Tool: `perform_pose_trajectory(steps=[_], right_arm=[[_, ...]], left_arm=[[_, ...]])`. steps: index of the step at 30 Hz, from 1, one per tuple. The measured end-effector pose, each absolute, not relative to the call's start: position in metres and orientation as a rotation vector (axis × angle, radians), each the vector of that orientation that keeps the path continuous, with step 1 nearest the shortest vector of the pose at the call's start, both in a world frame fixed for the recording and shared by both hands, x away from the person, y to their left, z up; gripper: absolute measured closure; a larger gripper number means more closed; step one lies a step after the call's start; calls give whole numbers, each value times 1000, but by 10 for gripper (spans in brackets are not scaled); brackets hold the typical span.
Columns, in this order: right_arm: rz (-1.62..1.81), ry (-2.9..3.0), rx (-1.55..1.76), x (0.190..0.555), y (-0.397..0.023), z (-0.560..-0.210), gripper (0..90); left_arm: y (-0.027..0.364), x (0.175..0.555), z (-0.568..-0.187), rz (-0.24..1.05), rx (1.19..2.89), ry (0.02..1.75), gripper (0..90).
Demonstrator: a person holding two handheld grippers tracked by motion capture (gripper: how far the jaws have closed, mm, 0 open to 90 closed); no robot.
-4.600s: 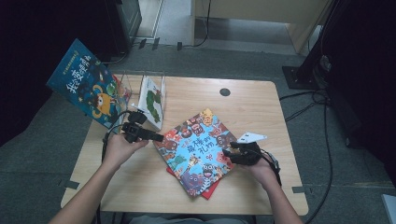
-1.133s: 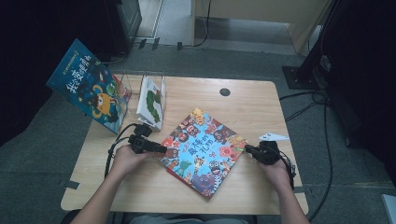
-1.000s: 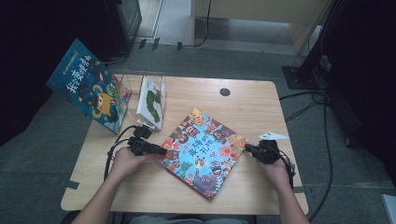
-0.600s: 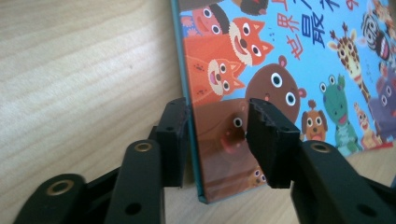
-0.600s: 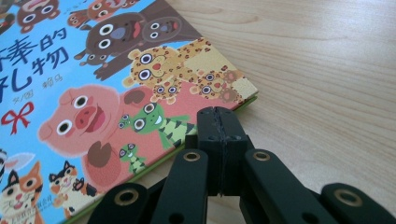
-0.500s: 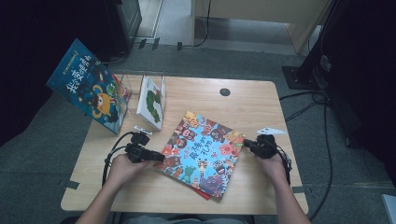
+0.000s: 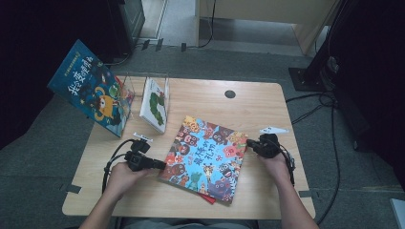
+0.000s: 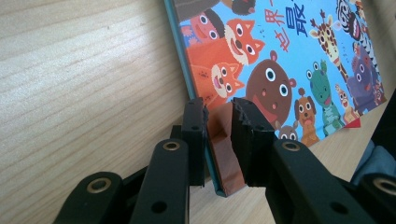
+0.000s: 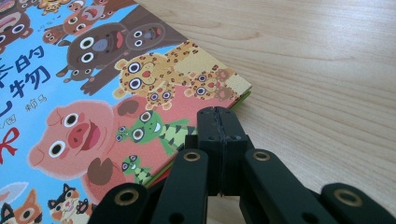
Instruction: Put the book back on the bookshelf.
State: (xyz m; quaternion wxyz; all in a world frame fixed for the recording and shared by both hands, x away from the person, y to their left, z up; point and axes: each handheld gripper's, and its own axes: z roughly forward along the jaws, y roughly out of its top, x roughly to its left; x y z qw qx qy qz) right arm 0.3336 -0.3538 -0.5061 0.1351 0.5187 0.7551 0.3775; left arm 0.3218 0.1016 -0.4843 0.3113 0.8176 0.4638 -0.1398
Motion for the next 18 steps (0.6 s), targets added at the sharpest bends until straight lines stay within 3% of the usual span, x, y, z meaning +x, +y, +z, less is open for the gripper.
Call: perform_pose_trajectory(steps=[10, 18], right_arm=[[1093, 2206, 1498, 330, -355, -506, 900], [1098, 2235, 1459, 314, -357, -505, 900]], left_arm=[[101, 337, -482, -301, 2154, 1251, 549], [97, 353, -482, -278, 2161, 1243, 469]])
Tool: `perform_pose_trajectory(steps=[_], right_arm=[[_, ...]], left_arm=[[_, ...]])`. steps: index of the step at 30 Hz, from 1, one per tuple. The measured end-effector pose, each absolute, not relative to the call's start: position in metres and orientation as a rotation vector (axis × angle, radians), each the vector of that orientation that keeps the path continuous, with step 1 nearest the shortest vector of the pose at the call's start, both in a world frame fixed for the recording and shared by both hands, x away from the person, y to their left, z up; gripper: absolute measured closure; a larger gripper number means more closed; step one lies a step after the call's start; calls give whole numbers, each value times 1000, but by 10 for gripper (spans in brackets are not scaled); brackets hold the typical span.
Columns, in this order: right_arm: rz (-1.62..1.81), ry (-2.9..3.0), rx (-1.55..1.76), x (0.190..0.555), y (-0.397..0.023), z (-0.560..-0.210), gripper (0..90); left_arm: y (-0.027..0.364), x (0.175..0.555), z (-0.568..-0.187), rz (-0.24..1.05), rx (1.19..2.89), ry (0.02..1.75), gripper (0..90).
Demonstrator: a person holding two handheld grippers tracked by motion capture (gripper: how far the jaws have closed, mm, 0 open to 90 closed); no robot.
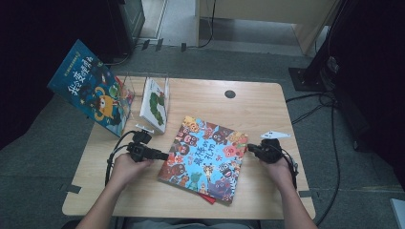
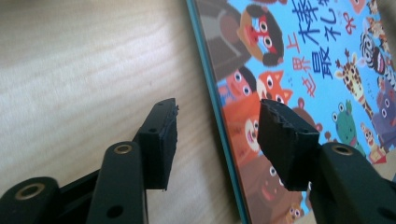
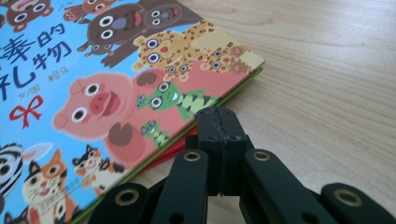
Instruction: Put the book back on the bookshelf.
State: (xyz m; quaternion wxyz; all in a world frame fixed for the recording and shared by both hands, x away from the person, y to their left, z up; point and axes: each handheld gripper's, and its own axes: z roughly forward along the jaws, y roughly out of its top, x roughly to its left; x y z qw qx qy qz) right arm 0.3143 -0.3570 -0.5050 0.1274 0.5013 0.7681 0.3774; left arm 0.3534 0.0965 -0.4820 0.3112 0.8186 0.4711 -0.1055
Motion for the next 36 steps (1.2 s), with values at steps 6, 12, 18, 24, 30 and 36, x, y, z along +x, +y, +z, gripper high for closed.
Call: perform_pose_trajectory(steps=[6, 12, 18, 24, 30, 36], right_arm=[[1132, 2304, 1376, 301, -351, -504, 900], [1133, 2341, 1342, 291, -343, -505, 899], [1152, 2358, 1310, 284, -341, -502, 899], [1158, 2371, 1315, 283, -340, -502, 900], [1158, 2376, 1306, 284, -340, -503, 900], [1158, 2372, 1295, 287, -338, -503, 900]], left_arm=[[91, 365, -483, -278, 2158, 1237, 448], [85, 373, -482, -280, 2163, 1226, 412], [82, 377, -485, -303, 2157, 1232, 393], [80, 379, -489, -317, 2166, 1236, 391], [79, 379, -492, -324, 2171, 1240, 392], [78, 377, -492, -331, 2172, 1231, 393]])
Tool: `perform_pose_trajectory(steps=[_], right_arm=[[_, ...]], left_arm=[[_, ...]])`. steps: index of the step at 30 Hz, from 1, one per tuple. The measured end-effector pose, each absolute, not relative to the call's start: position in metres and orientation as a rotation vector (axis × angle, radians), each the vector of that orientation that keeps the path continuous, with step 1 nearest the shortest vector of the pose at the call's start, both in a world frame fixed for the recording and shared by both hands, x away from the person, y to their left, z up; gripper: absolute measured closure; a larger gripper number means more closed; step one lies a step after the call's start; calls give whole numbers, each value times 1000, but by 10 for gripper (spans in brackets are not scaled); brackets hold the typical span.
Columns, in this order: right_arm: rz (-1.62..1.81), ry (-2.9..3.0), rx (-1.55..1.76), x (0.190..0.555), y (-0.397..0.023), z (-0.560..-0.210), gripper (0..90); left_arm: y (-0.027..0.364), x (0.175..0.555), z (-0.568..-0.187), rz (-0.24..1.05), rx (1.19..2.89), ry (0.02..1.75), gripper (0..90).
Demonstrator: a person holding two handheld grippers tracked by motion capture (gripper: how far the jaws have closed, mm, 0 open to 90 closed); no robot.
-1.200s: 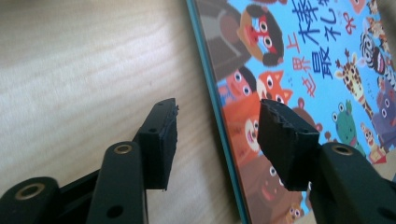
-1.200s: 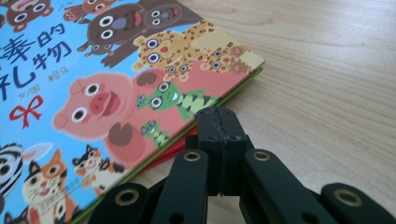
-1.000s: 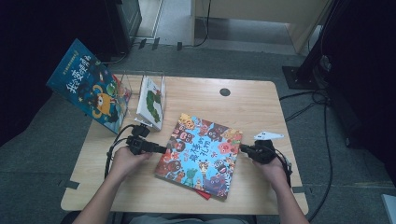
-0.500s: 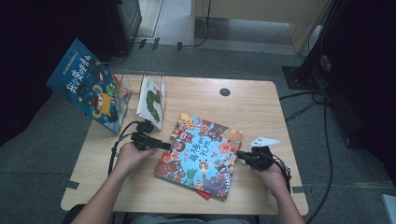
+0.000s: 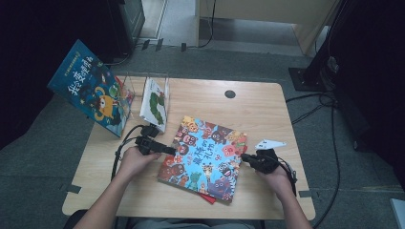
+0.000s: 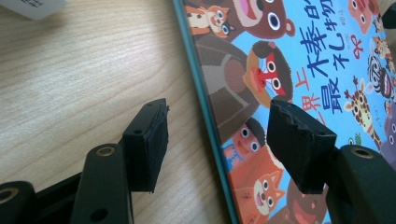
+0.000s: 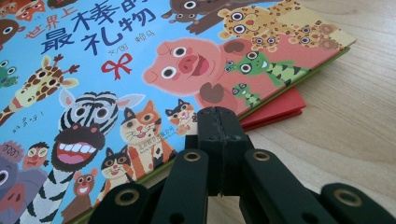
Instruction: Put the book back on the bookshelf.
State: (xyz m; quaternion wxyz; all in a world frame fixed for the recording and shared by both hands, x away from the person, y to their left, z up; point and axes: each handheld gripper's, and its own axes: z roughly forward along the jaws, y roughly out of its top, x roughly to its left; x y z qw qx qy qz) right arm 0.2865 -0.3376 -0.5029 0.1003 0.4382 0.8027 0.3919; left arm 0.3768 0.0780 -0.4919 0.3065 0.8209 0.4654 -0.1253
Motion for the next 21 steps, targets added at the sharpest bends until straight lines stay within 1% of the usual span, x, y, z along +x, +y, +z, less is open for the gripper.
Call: perform_pose_trajectory(steps=[14, 17, 21], right_arm=[[1172, 2363, 1278, 294, -327, -504, 900], [1169, 2364, 1267, 294, -325, -504, 900], [1183, 2369, 1276, 296, -325, -505, 900]], left_arm=[[75, 375, -493, -328, 2174, 1216, 400], [76, 375, -494, -346, 2140, 1234, 382], [79, 375, -495, -362, 2103, 1264, 392]])
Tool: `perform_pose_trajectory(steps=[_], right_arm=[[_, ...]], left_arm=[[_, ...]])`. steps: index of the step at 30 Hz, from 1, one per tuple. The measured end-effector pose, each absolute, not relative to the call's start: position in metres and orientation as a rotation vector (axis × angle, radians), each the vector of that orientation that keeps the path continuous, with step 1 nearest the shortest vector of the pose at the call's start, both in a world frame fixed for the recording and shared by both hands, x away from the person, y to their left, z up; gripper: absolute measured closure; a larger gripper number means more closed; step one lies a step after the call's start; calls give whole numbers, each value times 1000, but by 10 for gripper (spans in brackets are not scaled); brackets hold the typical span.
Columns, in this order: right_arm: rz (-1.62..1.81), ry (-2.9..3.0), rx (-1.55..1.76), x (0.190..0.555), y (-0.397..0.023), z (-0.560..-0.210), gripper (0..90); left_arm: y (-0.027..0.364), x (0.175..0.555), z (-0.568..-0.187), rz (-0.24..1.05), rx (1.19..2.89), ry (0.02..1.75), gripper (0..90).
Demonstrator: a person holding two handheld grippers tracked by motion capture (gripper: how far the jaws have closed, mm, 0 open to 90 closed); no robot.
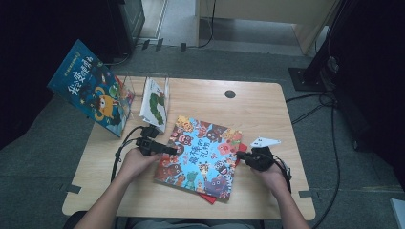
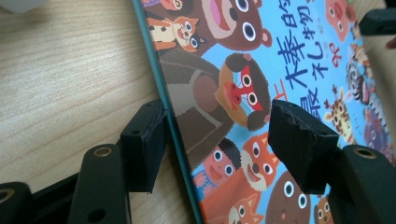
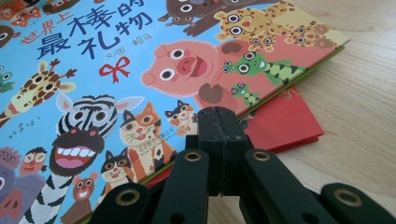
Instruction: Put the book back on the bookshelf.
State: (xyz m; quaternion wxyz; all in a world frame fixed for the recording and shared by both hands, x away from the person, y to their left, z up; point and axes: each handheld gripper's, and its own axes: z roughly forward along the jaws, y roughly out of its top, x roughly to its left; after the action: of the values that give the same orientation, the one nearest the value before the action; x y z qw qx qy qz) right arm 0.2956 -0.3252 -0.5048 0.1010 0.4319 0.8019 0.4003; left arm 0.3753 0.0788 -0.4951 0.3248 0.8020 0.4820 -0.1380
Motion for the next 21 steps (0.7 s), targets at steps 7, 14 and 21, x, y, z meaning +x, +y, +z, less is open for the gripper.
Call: perform_pose_trajectory(steps=[7, 14, 21], right_arm=[[1183, 2374, 1267, 298, -324, -505, 900], [1193, 2374, 1271, 300, -321, -506, 900], [1217, 2389, 1258, 303, -314, -507, 900]], left_arm=[[74, 377, -488, -336, 2167, 1336, 492], [87, 377, -469, -358, 2084, 1332, 540], [93, 376, -434, -353, 2066, 1293, 542]])
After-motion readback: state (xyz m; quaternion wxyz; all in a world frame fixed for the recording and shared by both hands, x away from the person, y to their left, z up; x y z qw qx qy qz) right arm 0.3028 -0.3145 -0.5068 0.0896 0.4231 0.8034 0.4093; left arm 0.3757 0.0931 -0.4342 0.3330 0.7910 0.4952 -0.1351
